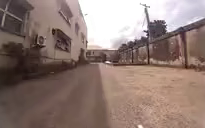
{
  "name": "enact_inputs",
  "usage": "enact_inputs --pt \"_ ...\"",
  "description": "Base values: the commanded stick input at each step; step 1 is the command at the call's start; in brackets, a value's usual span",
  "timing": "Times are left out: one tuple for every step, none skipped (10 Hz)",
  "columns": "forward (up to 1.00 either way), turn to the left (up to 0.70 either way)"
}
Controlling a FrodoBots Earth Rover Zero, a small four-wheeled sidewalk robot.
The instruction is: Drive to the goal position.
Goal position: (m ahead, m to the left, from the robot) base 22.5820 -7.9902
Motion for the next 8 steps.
enact_inputs --pt "0.50 0.04" --pt "0.50 0.04" --pt "0.50 0.04" --pt "0.50 0.04" --pt "0.50 0.04" --pt "0.50 0.04" --pt "0.50 0.04" --pt "0.50 0.04"
